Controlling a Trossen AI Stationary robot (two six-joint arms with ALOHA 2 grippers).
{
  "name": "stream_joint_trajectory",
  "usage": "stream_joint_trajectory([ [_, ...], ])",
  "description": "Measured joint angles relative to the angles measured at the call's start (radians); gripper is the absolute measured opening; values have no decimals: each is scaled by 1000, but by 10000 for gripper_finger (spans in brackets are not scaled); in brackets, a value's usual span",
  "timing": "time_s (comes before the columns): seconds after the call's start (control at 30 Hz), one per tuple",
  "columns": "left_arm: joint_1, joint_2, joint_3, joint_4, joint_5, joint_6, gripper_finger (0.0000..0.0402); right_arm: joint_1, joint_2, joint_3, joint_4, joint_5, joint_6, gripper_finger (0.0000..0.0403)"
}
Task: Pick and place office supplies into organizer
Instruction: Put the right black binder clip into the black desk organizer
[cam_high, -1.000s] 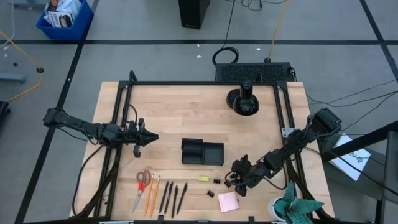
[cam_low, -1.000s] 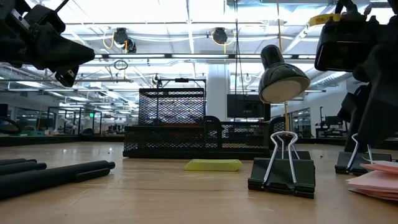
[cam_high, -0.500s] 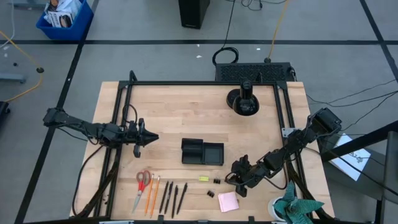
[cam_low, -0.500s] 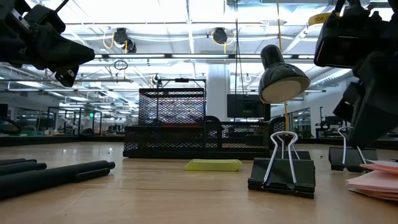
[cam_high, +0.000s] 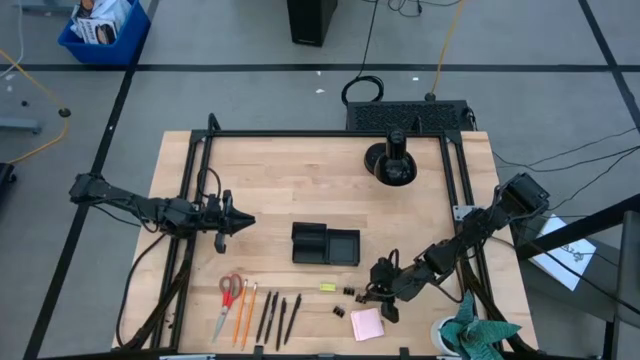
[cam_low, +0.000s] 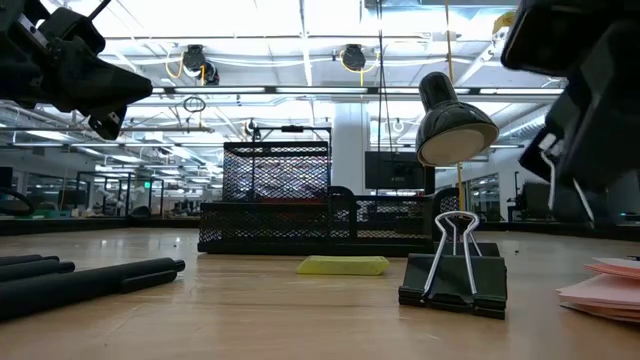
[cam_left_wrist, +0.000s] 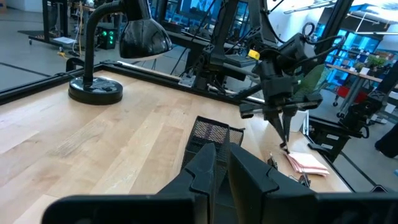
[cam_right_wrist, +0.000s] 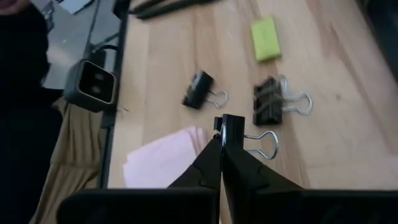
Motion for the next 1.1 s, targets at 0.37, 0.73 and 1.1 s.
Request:
stream_joint_trajectory([
  [0.37,0,0,0,-18,0,16,45,-28,-53,215,-179,131,-438,1],
  [0.73,0,0,0,-21,-1,21,45,-134,-9,378,-340,269,-689,0],
  [1.1,0,0,0,-17,-9,33,45,-195,160,427,-202,267,-843,0],
])
